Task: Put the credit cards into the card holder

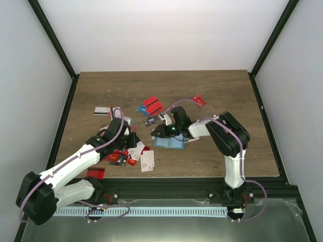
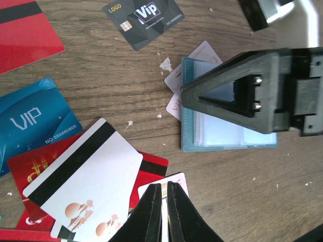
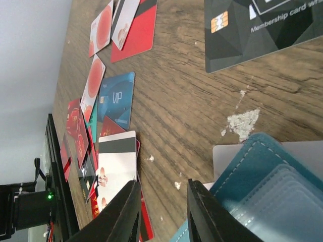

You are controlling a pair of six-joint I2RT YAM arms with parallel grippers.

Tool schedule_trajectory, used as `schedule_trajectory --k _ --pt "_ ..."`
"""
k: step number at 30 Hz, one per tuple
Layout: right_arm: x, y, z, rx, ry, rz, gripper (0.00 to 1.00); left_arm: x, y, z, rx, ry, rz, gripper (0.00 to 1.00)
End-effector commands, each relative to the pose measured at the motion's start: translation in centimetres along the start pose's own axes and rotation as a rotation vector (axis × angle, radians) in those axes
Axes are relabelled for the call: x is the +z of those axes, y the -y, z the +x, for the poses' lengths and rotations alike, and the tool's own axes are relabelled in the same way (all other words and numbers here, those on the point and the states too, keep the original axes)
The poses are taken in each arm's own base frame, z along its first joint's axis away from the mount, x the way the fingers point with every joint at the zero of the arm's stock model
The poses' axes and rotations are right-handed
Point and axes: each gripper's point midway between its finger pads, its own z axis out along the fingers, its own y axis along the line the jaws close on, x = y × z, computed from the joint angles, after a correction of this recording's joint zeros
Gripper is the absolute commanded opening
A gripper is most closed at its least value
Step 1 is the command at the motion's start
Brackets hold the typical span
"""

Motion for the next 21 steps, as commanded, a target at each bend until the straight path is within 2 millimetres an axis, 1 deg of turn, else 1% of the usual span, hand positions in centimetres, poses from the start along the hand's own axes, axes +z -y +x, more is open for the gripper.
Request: schedule_trajectory --k 1,5,8,10,13,15,17,19,21 --pt "0.5 -2.2 -1.7 -0.122 0.036 -0.133 0.27 -1.0 -0.6 0.7 -0.039 0.001 -0.008 0.07" --pt "0.8 -2.3 -1.4 -0.147 0.022 -0.2 0.27 -1.8 -0.9 0.8 -0.057 0.014 -0.02 0.08" --pt "0.8 -2.4 -1.4 -0.16 0.02 -0.226 0.27 -2.1 -1.3 1.0 -0.069 0.016 -0.032 0.1" --pt "0.4 -3.1 -1.7 -0.177 0.028 -0.24 0.27 -2.2 -1.4 1.2 -0.075 0.012 -0.04 0.13" --pt "-0.6 -4.8 -2.6 -0.209 0.046 -0.253 0.27 -2.0 -1.8 1.9 -0.079 -0.011 -0.049 0.2" --pt "-1.4 -6.0 -3.3 -0.227 0.058 -0.251 0.28 -1.8 -1.4 2.6 -0.071 -0.036 -0.035 0.26" --pt "-2.3 -7.4 -3.9 -0.244 0.068 -0.25 0.28 -1.5 -0.8 3.4 -0.053 -0.068 -0.026 0.3" --pt "-3.0 -8.2 -4.0 -0.241 0.064 -0.242 0.28 -1.2 -0.6 4.0 -0.04 -0.089 -0.035 0.33" --pt "-3.5 -8.7 -3.5 -0.239 0.063 -0.211 0.29 -0.9 -0.7 4.6 -0.035 -0.103 -0.05 0.37"
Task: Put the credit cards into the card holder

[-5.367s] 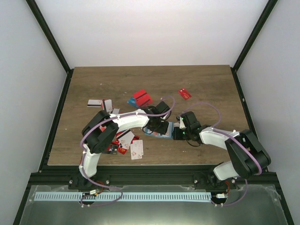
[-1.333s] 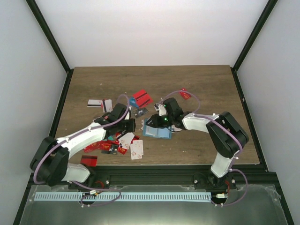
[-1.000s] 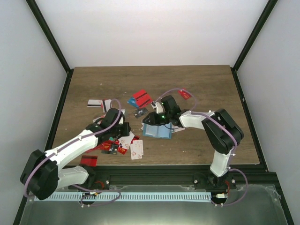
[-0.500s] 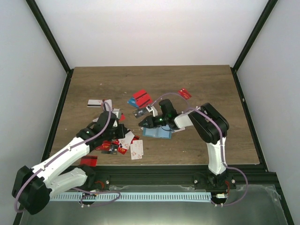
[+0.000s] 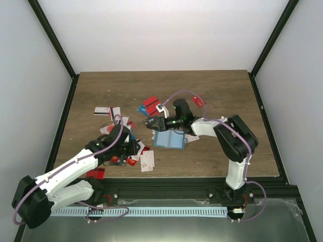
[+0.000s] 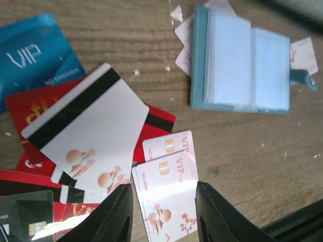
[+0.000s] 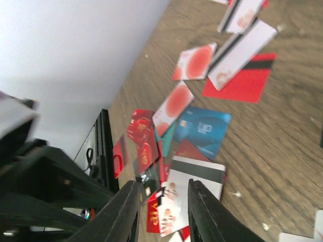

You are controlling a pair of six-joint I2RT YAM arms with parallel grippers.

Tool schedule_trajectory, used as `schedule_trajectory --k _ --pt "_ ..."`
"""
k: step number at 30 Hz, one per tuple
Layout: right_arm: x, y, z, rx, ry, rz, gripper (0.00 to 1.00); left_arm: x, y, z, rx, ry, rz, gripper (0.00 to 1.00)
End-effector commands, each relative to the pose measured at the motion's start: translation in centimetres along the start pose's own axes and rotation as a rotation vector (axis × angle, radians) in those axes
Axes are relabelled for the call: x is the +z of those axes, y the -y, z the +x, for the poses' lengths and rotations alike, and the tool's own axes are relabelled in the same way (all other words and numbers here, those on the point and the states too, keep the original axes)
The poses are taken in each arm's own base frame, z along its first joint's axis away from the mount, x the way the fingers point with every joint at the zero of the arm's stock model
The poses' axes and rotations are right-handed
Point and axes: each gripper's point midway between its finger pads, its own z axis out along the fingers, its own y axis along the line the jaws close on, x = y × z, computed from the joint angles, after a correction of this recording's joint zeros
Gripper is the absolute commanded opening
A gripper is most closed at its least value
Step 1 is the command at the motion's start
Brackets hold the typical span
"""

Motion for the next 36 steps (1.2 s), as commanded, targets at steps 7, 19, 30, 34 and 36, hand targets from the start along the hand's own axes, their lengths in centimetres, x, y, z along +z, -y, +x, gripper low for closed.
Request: schedule_trajectory --k 7,19,30,34,36 --pt "-0.6 -2.8 1.8 -0.018 -0.017 0.195 0.32 1.8 -2.8 0.7 -0.042 0.019 -0.167 0.46" --pt "2.2 -0.8 3.4 0.035 -0.076 0.255 0.35 3.1 -5.1 -2.1 -0.068 0.16 -0.277 0.27" --pt "3.6 0.1 3.1 0.042 -0.107 0.252 0.35 4.7 -6.9 -1.5 -0.08 0.099 -0.312 0.22" --pt "4.6 -0.6 3.4 0.019 -0.134 0.235 0.33 4.1 -7.5 -1.4 -0.094 0.121 -0.32 0.22" --pt "5.4 -0.9 3.7 0.014 -0.152 0.223 0.31 3.7 -7.9 -1.4 -0.104 0.131 -0.334 0.23"
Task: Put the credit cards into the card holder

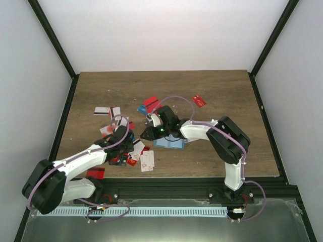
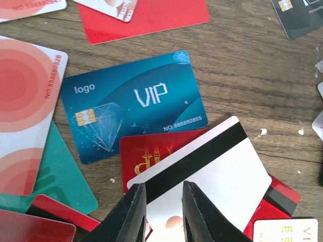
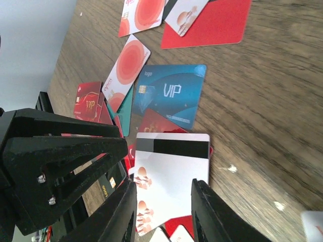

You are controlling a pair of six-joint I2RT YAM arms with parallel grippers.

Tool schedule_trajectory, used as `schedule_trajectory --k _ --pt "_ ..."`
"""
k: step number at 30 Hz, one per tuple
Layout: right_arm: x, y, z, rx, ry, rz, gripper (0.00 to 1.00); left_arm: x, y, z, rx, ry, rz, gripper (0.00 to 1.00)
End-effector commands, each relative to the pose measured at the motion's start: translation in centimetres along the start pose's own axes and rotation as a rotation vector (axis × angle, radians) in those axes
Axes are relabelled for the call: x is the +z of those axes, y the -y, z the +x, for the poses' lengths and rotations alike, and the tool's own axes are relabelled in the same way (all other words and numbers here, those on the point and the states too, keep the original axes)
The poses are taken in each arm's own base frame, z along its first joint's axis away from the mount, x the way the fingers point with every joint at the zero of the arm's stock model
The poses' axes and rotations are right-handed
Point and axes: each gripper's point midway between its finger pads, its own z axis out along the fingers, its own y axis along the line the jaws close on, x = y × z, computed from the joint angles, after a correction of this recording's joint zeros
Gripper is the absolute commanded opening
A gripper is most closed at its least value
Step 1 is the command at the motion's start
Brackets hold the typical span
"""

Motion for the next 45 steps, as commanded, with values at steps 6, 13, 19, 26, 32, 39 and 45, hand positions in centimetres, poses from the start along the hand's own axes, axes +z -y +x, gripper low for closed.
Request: schedule_trajectory --k 6,13,19,26,32,39,45 --pt "3.5 -1.2 0.7 -0.034 -0.078 -0.023 0.21 -0.3 -2.6 -0.6 -0.054 0.05 -0.055 0.25" --pt "5.4 0.4 0.2 -0.04 -0.087 0.024 0.16 -0.1 -2.2 -0.7 -0.059 0.044 -0.017 0.28" --pt "6.1 3.0 1.2 -0.01 -0.106 0.094 0.15 0.1 -2.0 -0.3 -0.049 0.024 0.0 0.3" --pt "5.8 4.5 1.9 0.002 -0.107 0.12 0.14 0.9 -1.7 0.1 -0.062 -0.003 0.032 0.36" --pt "5.9 4.6 2.3 0.004 -0.111 0.106 0.13 1.6 -1.6 0.6 -0.078 -0.03 0.064 0.41" --pt "5.9 4.6 2.6 0.007 -0.116 0.1 0.13 2.3 -1.4 0.9 -0.093 -0.041 0.092 0.42" --pt "5.8 4.8 2.7 0.007 -0.116 0.103 0.12 2.3 -1.1 0.9 -0.098 -0.041 0.119 0.42"
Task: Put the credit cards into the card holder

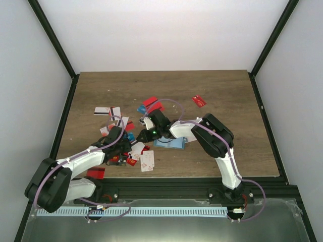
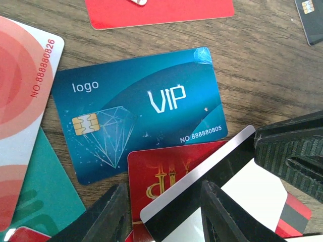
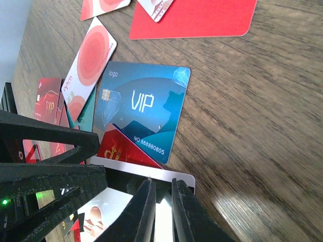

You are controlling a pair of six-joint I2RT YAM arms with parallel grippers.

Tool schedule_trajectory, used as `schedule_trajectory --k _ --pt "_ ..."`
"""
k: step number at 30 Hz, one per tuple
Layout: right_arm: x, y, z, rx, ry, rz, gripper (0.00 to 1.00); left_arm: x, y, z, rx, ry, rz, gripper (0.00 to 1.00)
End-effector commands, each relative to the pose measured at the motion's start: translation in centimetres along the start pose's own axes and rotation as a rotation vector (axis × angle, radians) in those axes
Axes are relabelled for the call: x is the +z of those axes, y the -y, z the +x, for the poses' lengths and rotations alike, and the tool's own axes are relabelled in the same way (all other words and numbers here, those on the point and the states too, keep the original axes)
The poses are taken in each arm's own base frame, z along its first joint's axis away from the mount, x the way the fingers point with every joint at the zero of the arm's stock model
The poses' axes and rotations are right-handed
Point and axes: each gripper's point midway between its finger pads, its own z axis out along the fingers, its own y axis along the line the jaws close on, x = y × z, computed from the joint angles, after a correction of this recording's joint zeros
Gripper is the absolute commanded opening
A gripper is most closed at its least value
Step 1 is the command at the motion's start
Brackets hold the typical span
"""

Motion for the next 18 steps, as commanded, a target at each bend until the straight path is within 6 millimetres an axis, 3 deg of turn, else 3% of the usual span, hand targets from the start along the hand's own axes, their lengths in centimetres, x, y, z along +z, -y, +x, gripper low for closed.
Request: schedule_trajectory --k 1,18 --pt "0.6 2.4 2.3 0.041 -0.056 0.062 0.12 0.2 0.2 0.5 -0.003 -0.017 0.029 0.42" --pt "0.8 2.8 2.5 0.048 -0.059 0.066 0.09 -0.9 1.3 0.9 -0.012 -0.055 0.084 0.42"
